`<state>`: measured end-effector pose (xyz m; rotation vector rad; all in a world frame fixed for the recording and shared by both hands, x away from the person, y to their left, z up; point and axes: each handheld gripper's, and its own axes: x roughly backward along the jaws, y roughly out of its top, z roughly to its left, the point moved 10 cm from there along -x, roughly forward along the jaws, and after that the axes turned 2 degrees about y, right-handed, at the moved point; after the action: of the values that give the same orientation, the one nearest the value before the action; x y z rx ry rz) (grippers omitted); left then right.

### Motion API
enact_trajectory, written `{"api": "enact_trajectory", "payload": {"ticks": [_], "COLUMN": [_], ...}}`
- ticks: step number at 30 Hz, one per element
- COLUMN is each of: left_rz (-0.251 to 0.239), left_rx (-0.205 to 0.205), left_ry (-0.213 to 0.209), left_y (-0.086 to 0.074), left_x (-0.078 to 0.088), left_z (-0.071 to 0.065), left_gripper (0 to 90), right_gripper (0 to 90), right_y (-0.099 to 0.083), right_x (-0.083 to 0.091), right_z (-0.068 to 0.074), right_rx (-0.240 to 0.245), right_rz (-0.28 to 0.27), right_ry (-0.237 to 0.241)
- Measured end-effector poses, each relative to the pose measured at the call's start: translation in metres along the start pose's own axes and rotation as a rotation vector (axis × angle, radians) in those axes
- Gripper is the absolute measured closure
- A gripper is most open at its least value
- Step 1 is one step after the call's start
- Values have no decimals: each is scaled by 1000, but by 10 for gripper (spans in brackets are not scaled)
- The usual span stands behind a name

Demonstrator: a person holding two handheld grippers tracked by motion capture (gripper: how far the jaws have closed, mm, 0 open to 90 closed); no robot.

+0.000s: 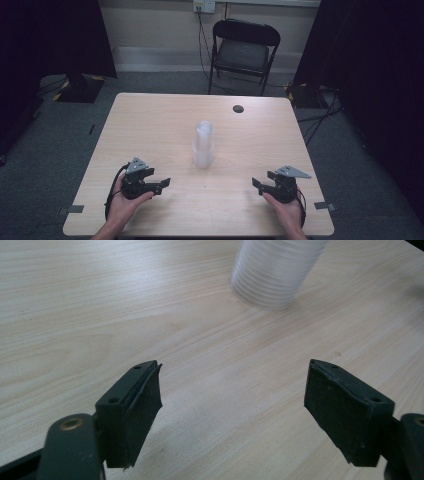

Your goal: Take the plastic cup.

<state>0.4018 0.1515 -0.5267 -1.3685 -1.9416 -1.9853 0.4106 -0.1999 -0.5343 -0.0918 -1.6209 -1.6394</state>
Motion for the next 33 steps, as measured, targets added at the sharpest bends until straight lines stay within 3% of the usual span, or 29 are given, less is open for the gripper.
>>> {"api": "enact_trajectory", "payload": {"ticks": [4, 13, 17, 22, 33], "left_rz": [4, -7, -14, -1, -2], "left_rx": [11, -6, -13, -29, -19], "left_ry": [-7, 9, 5, -3, 0], "left_y": [0, 0, 0, -1, -1], "left_x": [-3, -2, 0, -2, -1], "left_z": [-1, 2, 0, -4, -3], "left_gripper": [220, 215, 214, 214, 214], "right_gripper": [286, 296, 243, 227, 269], "right_y": [1, 4, 5, 9, 37], "right_x": [0, -3, -4, -1, 2], "right_z": [5, 31, 42, 56, 70], "right_rx": [-5, 67, 104, 104, 138], "right_rz": [9, 1, 16, 9, -42], "right_ry": [28, 124, 156, 214, 239]}}
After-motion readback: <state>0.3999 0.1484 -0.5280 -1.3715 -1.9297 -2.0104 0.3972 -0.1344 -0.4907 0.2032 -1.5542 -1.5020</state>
